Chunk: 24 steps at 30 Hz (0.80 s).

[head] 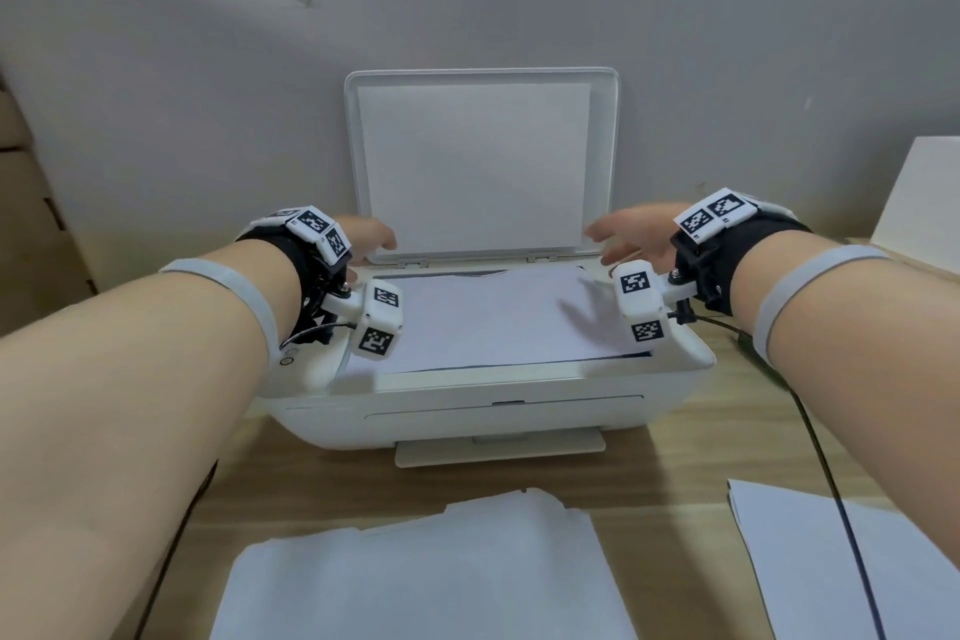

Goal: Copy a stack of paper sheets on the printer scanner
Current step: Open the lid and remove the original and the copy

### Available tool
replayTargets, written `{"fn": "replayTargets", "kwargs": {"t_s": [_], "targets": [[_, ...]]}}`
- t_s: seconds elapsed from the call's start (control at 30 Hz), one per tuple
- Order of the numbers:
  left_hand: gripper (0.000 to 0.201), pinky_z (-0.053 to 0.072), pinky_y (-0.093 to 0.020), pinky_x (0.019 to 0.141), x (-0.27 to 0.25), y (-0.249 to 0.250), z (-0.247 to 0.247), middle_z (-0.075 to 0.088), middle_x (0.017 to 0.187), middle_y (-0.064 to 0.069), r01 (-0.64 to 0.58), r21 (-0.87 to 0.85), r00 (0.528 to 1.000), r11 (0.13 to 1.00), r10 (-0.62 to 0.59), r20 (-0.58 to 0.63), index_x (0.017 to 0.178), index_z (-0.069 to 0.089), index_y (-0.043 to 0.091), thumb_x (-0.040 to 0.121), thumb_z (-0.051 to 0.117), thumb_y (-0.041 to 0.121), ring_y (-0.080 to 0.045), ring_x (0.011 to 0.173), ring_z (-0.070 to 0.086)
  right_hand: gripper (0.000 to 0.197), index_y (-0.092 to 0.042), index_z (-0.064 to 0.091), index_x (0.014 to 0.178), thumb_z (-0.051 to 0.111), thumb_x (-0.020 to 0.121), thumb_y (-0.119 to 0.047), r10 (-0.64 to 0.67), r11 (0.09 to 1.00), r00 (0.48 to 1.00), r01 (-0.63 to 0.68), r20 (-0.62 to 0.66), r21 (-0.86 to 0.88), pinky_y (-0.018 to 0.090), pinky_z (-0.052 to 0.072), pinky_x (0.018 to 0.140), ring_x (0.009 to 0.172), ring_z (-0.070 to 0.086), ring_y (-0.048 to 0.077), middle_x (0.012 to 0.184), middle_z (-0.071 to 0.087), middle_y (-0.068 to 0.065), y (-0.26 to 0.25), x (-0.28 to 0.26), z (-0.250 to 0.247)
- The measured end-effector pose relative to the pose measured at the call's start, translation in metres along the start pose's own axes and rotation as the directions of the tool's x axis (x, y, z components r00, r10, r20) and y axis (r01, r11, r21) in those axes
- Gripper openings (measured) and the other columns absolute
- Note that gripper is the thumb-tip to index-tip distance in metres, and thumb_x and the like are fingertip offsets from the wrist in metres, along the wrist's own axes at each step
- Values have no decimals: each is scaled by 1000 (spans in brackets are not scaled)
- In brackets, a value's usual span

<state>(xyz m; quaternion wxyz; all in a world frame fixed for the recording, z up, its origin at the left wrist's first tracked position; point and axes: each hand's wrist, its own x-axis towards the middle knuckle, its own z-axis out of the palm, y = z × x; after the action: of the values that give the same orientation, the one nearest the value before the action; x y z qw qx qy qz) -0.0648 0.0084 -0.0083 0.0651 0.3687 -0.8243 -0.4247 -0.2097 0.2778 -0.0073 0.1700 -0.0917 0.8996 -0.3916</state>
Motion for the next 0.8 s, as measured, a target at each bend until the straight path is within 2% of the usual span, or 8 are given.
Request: {"fn": "replayTargets", "kwargs": {"t_s": [0.1,0.17,0.23,0.33,0.43,0.57,0.7,0.8], "targets": [[49,45,-43,83,-8,-9,-2,50,136,-13,-8,67,1000,998,8,4,140,42,10,96,53,27,-30,109,52,34,-13,54,123,58,94,-31,26,988,999,-20,37,-153,29,48,67,84,55,23,101,62,4,0,-17,-2],[50,48,-41,79,-13,-15,-3,54,128,-11,1,61,1000,998,-2,23,138,43,13,93,57,30,-28,101,57,53,-10,56,128,65,82,-33,59,964,997,-46,45,-260,34,51,76,85,57,24,118,63,2,4,-22,-3],[52,49,-38,68,-15,-19,-3,56,116,-9,23,42,999,999,-24,33,136,44,15,90,60,31,-24,89,60,47,-13,56,126,63,86,-37,60,954,998,-50,26,-295,34,52,78,79,57,22,126,60,-1,7,-25,-2],[48,47,-37,63,-19,-20,0,58,110,-10,13,35,998,999,-15,58,134,46,13,90,59,29,-23,84,60,45,-11,58,122,61,89,-41,70,950,998,-66,1,-305,25,43,57,61,52,19,117,62,0,4,-35,3],[47,48,-38,70,-25,-20,6,55,115,-14,13,43,997,999,-16,75,135,46,8,93,58,24,-27,95,58,36,-9,54,114,60,93,-37,53,948,999,-54,-11,-313,25,40,54,59,47,18,101,58,1,1,-45,10],[44,47,-29,44,-28,-24,10,57,118,-12,-12,79,998,997,7,66,132,46,6,93,60,21,-22,92,60,28,-12,54,112,59,95,-34,-2,947,1000,-2,-12,-320,29,41,61,65,49,15,92,57,2,-2,-56,17],[42,47,-25,38,-25,-27,7,62,104,-11,-15,-3,999,1000,15,44,122,54,3,87,70,18,-18,66,66,34,-12,58,120,59,94,-33,13,959,1000,-12,4,-282,27,42,59,72,53,9,121,61,-4,-5,-56,23],[41,51,-27,39,-27,-29,6,63,87,-12,34,-117,997,993,-26,69,115,53,6,84,75,22,-17,43,66,33,-11,58,121,58,96,-31,17,960,1000,-20,-13,-280,27,40,56,69,51,10,111,61,-2,-4,-61,25]]}}
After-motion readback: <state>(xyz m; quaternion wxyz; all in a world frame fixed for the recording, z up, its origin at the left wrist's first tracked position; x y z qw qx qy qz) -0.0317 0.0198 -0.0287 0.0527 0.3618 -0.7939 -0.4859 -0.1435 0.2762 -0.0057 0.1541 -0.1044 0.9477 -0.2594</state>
